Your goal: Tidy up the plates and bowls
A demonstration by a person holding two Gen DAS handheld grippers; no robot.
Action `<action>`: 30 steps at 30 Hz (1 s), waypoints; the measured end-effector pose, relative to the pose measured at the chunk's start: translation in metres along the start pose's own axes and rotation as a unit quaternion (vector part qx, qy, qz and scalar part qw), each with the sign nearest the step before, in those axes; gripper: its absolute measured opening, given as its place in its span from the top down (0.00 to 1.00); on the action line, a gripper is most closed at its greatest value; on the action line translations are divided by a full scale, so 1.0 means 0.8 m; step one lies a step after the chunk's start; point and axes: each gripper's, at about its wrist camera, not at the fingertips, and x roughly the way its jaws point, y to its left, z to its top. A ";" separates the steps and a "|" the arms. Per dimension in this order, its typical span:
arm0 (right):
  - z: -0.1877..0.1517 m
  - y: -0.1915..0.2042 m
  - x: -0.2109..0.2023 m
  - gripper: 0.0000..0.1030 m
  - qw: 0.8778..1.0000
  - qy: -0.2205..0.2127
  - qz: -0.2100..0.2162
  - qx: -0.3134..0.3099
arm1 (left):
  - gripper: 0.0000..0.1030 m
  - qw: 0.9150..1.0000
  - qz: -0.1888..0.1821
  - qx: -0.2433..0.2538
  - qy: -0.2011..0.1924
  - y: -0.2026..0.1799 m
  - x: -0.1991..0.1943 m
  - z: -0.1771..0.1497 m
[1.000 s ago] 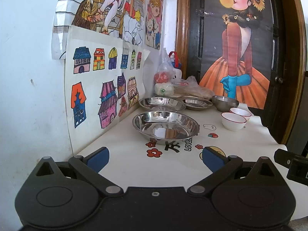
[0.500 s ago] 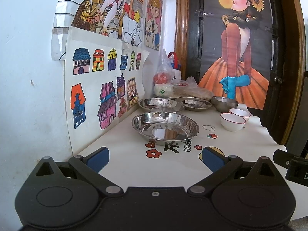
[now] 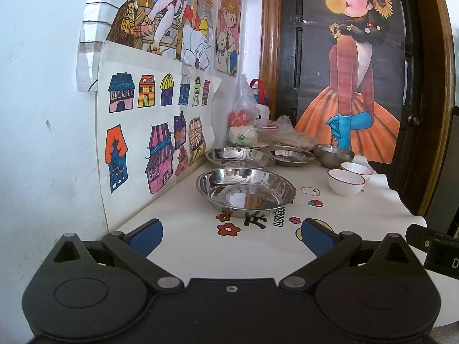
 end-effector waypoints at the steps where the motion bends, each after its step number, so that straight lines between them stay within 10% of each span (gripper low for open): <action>1: 0.000 0.000 0.000 0.00 1.000 0.000 0.000 0.000 | 0.01 1.000 -0.001 0.000 0.000 0.000 0.000 0.000; 30: 0.000 0.001 -0.001 0.00 1.000 0.002 -0.001 -0.003 | 0.01 1.000 -0.001 -0.001 0.001 0.001 0.000 0.000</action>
